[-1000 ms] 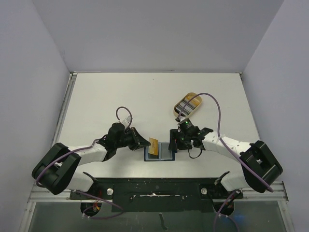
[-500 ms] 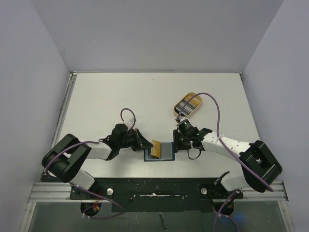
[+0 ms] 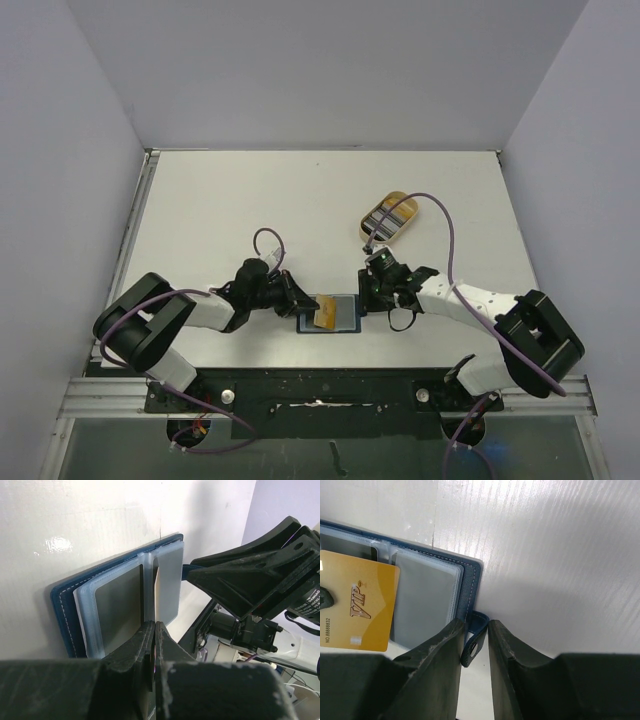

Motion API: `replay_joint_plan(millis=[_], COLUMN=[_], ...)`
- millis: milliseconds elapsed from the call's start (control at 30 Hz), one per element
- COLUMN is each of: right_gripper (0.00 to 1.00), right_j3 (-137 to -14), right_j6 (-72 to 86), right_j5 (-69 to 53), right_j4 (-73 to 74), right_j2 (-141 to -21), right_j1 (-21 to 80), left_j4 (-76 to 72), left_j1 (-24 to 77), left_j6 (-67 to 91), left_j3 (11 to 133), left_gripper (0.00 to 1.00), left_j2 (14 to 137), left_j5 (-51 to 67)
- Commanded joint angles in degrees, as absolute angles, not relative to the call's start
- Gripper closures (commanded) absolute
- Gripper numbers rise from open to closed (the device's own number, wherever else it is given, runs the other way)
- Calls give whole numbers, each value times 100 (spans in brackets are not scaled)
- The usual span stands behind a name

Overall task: Put the credit cards into the card holder
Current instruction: Insert the credit card into the card holder.

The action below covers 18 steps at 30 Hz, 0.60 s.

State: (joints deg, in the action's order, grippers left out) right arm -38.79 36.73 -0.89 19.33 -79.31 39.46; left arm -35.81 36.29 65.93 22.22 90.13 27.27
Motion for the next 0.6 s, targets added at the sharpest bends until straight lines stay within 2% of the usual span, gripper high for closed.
replay_joint_plan(millis=[0,233,567], right_gripper=[73,73,77], right_j3=[-3833,-3714,-3482], right_j6=[3797,4111,4385], right_j5=[26,-34,87], right_j4=[1680,1516,1414], right_j2=[-7865,-7817,-7669], right_j1=[4007,4111,4157], left_j4=[-3739,-3884,-3314], left_j1=[3702,3843,3885], left_j6=[6677,6678,6066], left_j3=[2354,2402,2494], left_gripper=[100,100,100], left_j2=[9039,9310,9144], left_j5=[2536,2308,1803])
